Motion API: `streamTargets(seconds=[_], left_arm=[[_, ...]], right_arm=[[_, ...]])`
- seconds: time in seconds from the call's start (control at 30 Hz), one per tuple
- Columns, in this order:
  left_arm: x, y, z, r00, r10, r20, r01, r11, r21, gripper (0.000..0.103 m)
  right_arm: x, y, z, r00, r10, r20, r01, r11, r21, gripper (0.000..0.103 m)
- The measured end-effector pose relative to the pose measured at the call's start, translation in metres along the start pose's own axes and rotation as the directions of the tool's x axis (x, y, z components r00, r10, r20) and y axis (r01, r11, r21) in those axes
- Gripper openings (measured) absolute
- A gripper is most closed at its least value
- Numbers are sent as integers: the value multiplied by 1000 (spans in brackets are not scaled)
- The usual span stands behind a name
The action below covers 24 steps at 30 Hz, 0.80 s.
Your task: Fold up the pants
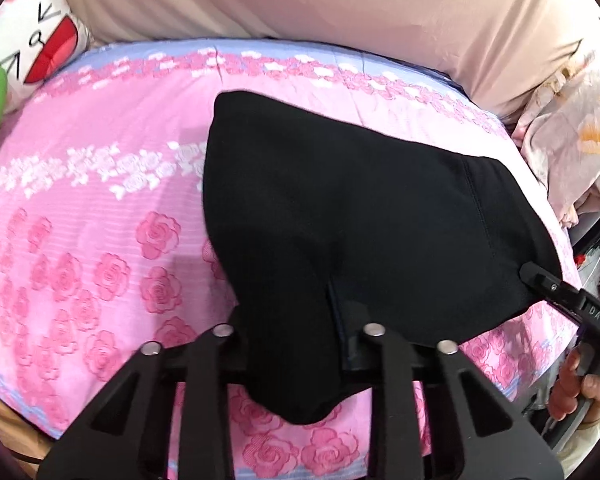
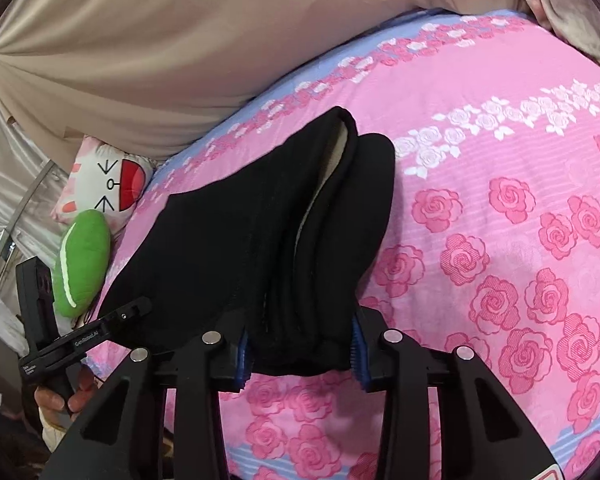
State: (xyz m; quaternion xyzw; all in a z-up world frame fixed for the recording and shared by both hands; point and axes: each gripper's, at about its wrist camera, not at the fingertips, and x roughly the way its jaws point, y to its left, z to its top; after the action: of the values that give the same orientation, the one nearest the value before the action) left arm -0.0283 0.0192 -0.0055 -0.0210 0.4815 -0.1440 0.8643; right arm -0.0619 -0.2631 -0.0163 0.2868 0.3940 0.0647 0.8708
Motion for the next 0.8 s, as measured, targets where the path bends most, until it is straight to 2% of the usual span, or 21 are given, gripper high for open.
streamTargets(seconds=[0.2, 0.37, 0.43, 0.5, 0.53, 0.6, 0.63, 0.67, 0.7, 0.73, 0.8], left_arm=[[-9, -4, 0, 1000, -1, -3, 1, 1000, 8, 21], [-22, 3, -14, 998, -56, -32, 56, 998, -17, 21], [-16, 10, -21, 995, -72, -64, 69, 996, -49, 29], [-5, 20, -24, 995, -68, -78, 61, 993, -97, 46], [0, 23, -24, 993, -79, -84, 68, 990, -123, 51], [10, 28, -24, 990, -109, -92, 94, 984, -153, 58], [13, 28, -23, 989, -124, -83, 110, 982, -156, 57], [16, 28, -22, 987, -143, -75, 130, 979, -160, 52], [16, 30, -22, 983, -167, -72, 152, 973, -174, 40], [11, 31, -20, 980, -192, -60, 177, 965, -193, 35], [-10, 26, -14, 981, -194, -11, 190, 968, -163, 20]], right_arm=[[-12, 8, -2, 1000, 7, 2, -7, 1000, -11, 37], [-27, 9, -14, 1000, 15, -17, -15, 1000, -17, 37], [-28, 7, -21, 999, 7, -35, -7, 1000, -20, 39], [-20, -2, -29, 998, -8, -56, 8, 1000, -1, 44], [-17, -5, -31, 998, -14, -62, 14, 1000, 5, 48], [-10, -13, -33, 998, -3, -62, 6, 999, 42, 49], [-8, -16, -34, 998, 13, -57, -10, 998, 54, 48], [-8, -15, -34, 999, 15, -51, -12, 999, 52, 46], [-9, -13, -33, 999, 19, -43, -17, 999, 40, 41], [-11, -10, -32, 999, 20, -35, -19, 999, 30, 38], [-22, 2, -28, 999, 35, -3, -35, 999, 4, 36]])
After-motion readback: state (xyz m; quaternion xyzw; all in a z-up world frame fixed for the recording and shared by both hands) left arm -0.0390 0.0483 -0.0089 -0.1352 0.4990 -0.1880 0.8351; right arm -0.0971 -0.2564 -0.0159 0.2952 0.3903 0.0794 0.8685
